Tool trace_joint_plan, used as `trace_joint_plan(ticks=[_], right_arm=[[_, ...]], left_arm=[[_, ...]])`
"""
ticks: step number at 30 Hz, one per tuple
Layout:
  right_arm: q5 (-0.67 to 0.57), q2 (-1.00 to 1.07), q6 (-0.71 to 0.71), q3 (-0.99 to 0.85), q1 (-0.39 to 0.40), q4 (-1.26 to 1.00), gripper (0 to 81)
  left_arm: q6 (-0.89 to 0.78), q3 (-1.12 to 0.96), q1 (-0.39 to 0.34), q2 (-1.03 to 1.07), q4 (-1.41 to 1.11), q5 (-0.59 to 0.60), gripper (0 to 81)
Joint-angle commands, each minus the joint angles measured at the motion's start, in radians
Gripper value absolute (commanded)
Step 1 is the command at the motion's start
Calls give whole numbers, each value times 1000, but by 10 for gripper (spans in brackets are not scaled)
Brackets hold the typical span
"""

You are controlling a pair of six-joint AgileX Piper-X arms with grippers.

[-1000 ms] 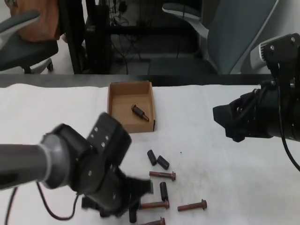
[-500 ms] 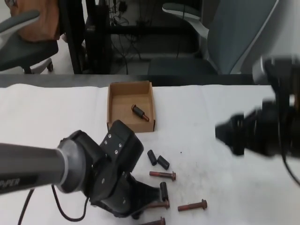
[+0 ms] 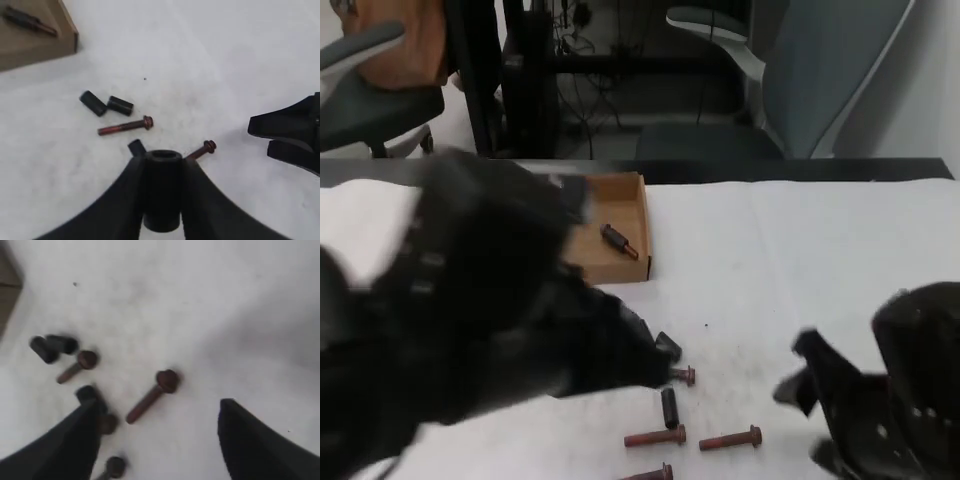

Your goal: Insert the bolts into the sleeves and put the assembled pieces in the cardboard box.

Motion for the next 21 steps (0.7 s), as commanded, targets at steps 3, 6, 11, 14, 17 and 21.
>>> trace_joint_plan(ticks=[3, 6, 11, 14, 17, 21], right_arm=[[17, 153, 66, -52, 47, -103, 489], [-17, 269, 90, -104, 56, -103, 531], [12, 424, 117, -220, 59, -21, 540], [51, 483, 100, -297, 59, 99, 540], [54, 526, 96, -342, 59, 161, 539], [74, 561, 105, -353, 59, 171, 441]], left_arm=[[79, -6, 19, -186, 133, -67, 18], [83, -6, 25, -274, 166, -67, 18], [83, -6, 26, -377, 173, -95, 18], [83, -6, 26, -434, 178, -95, 18], [83, -6, 26, -474, 182, -104, 18], [83, -6, 26, -512, 182, -109, 18]])
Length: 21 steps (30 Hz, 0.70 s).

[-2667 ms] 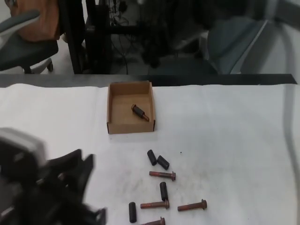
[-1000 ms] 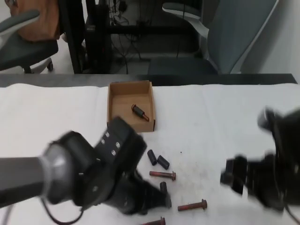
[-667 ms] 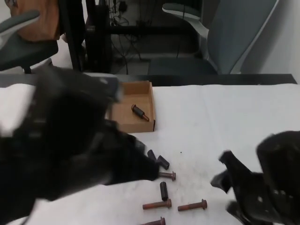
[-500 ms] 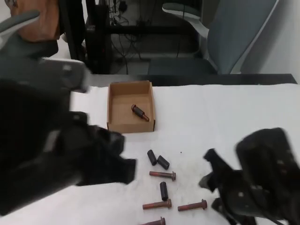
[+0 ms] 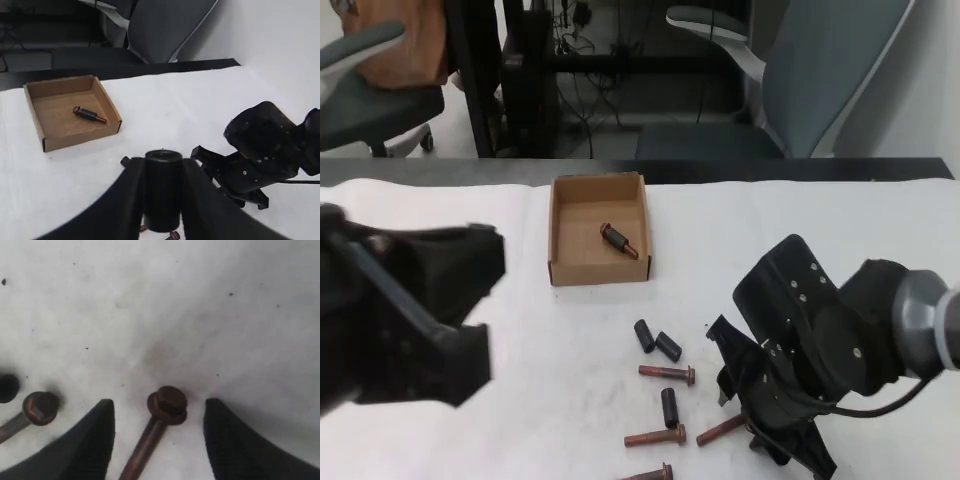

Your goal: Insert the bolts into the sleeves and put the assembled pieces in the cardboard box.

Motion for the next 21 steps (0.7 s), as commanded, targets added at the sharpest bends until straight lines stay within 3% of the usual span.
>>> trace_joint_plan(ticks=[1, 6, 8, 11, 16, 21], right_arm=[[28, 36, -1, -4, -4, 23, 389], [45, 68, -9, -4, -4, 71, 1], [45, 71, -9, -4, -4, 78, 6], [53, 48, -148, -4, -4, 1, 6], [60, -100, -551, -4, -5, -163, 6], [88, -374, -932, -4, 35, -160, 6]], left_arm=[[6, -6, 3, -27, 0, -14, 18], [6, -6, 3, -51, 0, -14, 18], [8, -6, 3, -56, 0, -14, 18], [65, -6, 3, -56, 0, -14, 18], [218, 50, 3, -56, -70, 5, 18], [181, 279, 3, -56, -447, 115, 18]])
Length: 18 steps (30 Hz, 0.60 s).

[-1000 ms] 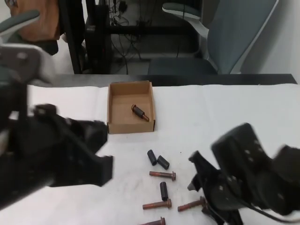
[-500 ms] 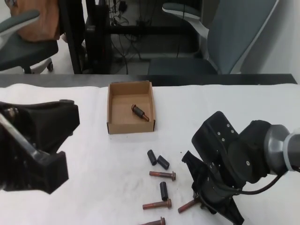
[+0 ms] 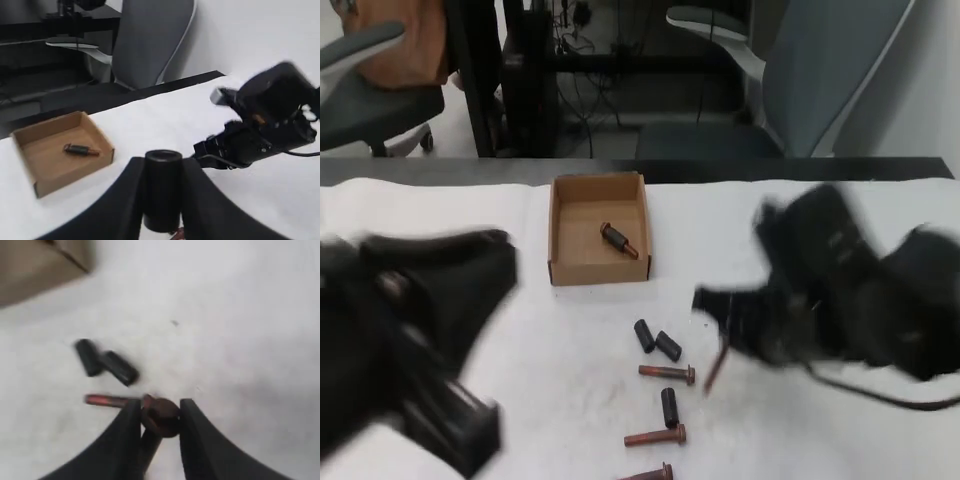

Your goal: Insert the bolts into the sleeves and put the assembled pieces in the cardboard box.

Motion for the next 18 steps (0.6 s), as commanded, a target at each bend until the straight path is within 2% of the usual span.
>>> trace_joint_plan(ticks=[1, 5, 8, 14, 18], right_arm=[[48, -174, -274, -7, 33, -19, 6], [108, -373, -441, -7, 91, -23, 6], [59, -458, -473, -7, 138, -21, 6], [64, -431, -588, -7, 268, -39, 6], [81, -368, -675, -7, 317, -106, 6]], left_arm=[[-53, 140, 3, 3, -230, 32, 18], [-141, 287, 3, 55, -440, 36, 18], [-152, 333, 3, 142, -602, 70, 18], [-163, 330, 3, 369, -875, 197, 18], [-183, 328, 0, 463, -968, 302, 18]])
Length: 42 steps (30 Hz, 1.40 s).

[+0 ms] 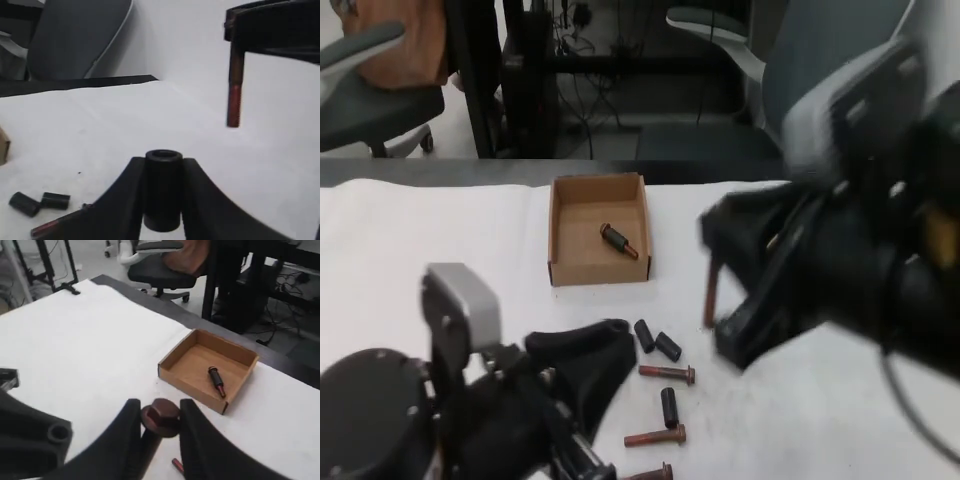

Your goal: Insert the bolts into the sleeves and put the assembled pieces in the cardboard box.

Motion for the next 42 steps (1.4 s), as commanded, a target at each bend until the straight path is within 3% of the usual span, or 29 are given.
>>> trace_joint_plan(ticks=[1, 9, 13, 23, 42], right_arm=[[23, 39, -73, -5, 25, -89, 6], [5, 102, -107, -41, 25, -147, 6], [-37, 127, -98, -53, 25, -138, 6], [-36, 137, -42, -59, 37, -113, 6], [-5, 137, 27, -138, 48, -70, 6]], left_arm=[[-11, -5, -2, 47, -72, 82, 18], [59, -5, -47, 59, -88, 81, 18], [72, -5, -47, 59, -107, 78, 18], [110, -5, -45, 59, -171, -27, 18], [155, -5, -45, 59, -159, -105, 18]])
